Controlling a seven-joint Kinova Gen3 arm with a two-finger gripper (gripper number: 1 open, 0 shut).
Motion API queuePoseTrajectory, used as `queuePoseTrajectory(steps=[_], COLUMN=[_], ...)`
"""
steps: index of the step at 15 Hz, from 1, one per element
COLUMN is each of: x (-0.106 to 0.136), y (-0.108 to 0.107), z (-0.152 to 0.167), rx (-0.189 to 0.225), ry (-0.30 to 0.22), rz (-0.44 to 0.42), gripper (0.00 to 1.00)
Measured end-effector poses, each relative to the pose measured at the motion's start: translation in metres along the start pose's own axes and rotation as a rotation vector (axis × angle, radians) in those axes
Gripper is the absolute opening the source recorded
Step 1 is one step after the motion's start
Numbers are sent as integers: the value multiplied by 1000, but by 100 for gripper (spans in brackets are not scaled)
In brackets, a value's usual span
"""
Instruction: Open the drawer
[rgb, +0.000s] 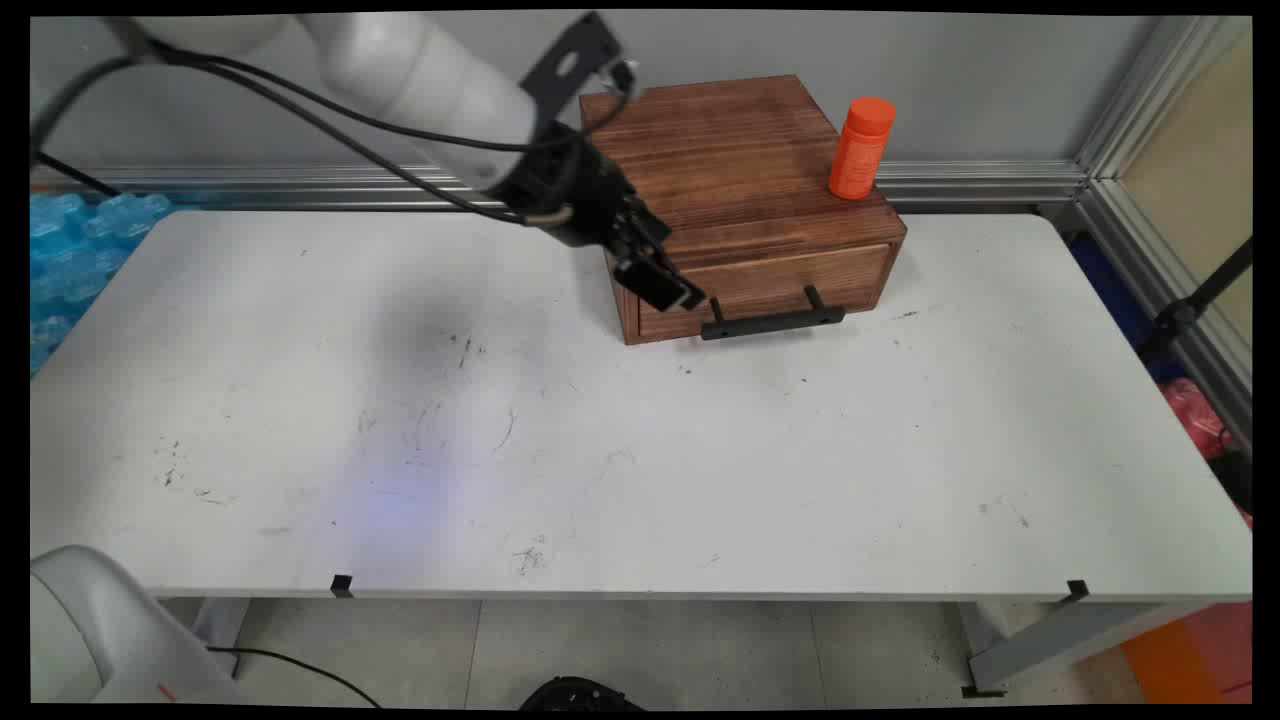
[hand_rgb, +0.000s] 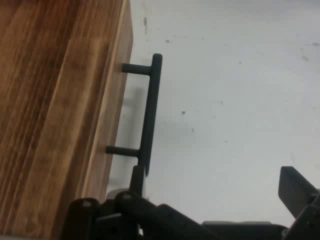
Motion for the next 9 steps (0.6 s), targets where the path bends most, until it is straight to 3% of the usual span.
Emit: queuePoseTrajectory(steps=[9], x=[30], y=[9], z=[72], rx=[54], ry=[-57], rz=[-29], gripper=[100])
